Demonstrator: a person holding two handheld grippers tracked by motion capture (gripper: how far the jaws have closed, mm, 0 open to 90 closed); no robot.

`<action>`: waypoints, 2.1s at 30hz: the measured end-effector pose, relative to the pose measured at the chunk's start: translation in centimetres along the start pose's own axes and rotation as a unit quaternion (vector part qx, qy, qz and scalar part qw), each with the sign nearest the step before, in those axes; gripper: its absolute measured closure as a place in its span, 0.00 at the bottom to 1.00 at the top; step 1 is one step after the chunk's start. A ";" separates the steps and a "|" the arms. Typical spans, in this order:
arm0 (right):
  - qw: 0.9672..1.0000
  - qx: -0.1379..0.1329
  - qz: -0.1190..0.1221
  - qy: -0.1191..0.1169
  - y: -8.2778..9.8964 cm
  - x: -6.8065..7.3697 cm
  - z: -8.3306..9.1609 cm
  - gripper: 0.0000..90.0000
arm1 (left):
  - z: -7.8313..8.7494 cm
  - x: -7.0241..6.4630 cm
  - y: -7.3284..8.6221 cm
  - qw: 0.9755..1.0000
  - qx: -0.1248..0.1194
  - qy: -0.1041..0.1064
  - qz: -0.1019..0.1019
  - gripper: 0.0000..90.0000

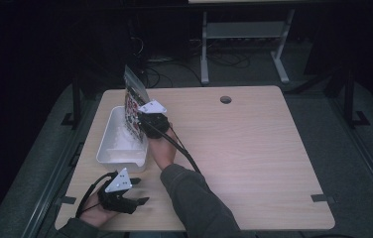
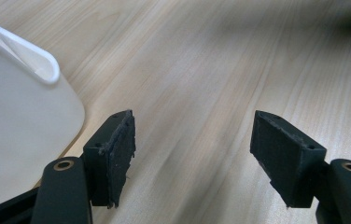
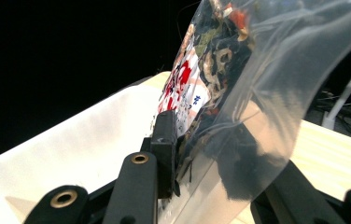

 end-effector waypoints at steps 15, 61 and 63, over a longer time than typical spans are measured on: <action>0.998 0.011 -0.032 -0.056 -0.2 0.0 -0.1 0.61 | -0.1 0.0 0.0 1.000 0.001 0.002 -0.002 0.34; 0.984 0.011 -0.048 -0.170 1.1 -3.4 7.1 0.36 | -0.2 -0.1 0.0 1.000 0.002 0.001 -0.007 0.33; 0.984 0.012 -0.048 -0.170 1.5 -3.8 7.4 0.36 | -0.2 -0.1 0.0 1.000 0.003 0.001 -0.008 0.33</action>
Point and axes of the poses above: each handheld gripper's, and its own axes: z roughly backward along the jaws, y roughly out of its underside, x roughly to its left, the point moved 10 cm from there along -z, roughly forward along the jaws, and after that the axes turned 2 degrees about -y, right-handed, at the moved point
